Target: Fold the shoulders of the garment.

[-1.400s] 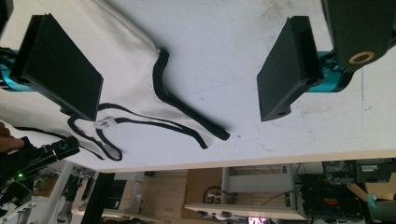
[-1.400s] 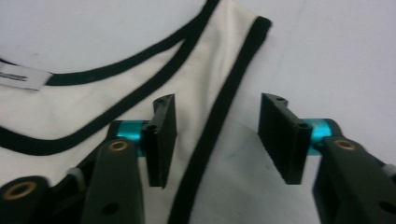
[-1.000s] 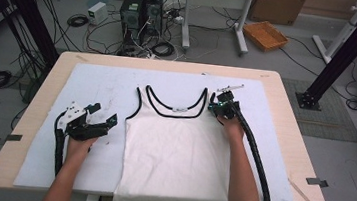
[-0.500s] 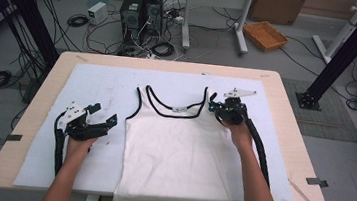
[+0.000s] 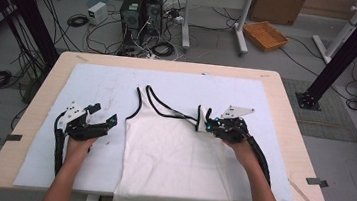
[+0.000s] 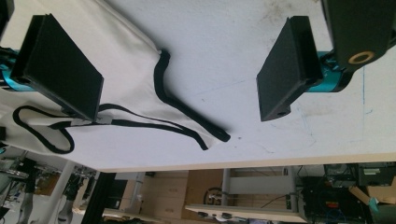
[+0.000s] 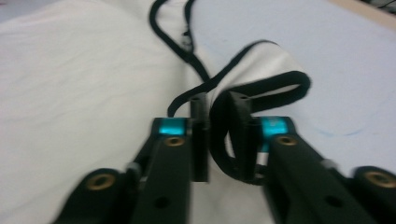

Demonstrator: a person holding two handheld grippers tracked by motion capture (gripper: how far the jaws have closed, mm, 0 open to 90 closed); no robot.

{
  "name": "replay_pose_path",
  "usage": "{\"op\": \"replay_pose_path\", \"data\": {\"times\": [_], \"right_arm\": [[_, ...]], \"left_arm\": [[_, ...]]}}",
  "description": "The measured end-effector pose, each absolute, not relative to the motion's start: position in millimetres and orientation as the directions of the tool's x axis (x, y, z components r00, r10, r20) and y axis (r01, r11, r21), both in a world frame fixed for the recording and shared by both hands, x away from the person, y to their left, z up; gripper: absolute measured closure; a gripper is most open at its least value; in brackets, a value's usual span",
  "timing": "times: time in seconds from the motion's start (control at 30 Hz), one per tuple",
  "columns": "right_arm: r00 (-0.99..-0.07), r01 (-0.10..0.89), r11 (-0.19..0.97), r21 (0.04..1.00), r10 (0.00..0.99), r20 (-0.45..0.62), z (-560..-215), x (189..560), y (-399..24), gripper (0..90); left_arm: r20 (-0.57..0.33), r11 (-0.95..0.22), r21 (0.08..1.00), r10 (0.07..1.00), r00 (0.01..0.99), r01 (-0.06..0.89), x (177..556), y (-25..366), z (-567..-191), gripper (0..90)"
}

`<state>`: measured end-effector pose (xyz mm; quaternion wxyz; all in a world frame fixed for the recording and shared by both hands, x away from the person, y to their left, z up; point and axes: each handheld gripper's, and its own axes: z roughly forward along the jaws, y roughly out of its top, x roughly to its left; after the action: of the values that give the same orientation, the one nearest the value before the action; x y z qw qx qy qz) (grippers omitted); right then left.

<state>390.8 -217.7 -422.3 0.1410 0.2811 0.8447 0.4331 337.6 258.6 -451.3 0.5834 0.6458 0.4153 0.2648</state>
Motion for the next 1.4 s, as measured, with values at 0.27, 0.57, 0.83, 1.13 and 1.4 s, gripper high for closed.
{"op": "replay_pose_path", "data": {"times": [0.27,0.57,0.83,1.13,1.4], "right_arm": [[-0.635,0.424,0.319,0.848,0.772,0.027,-414.5,408.3,-223.6,48.3],[-0.593,0.595,0.332,0.731,0.796,0.121,-435.2,450.1,-210.9,65.7],[-0.697,0.466,0.322,0.824,0.708,0.118,-417.4,429.0,-218.8,85.8],[-0.828,0.363,0.369,0.855,0.55,0.114,-414.1,380.7,-226.5,85.6],[-0.853,0.377,0.401,0.835,0.501,0.145,-429.3,355.8,-238.7,69.7]], "left_arm": [[-0.148,0.03,0.972,0.849,0.508,0.232,338.0,258.6,-451.4,14.6],[-0.148,0.031,0.972,0.847,0.51,0.231,337.7,258.5,-451.4,14.6],[-0.141,0.021,0.972,0.845,0.516,0.232,337.1,258.0,-451.2,14.6],[-0.143,0.023,0.972,0.849,0.509,0.235,336.9,257.9,-451.0,14.9],[-0.138,0.014,0.971,0.848,0.512,0.238,336.3,257.3,-450.9,15.0]]}}
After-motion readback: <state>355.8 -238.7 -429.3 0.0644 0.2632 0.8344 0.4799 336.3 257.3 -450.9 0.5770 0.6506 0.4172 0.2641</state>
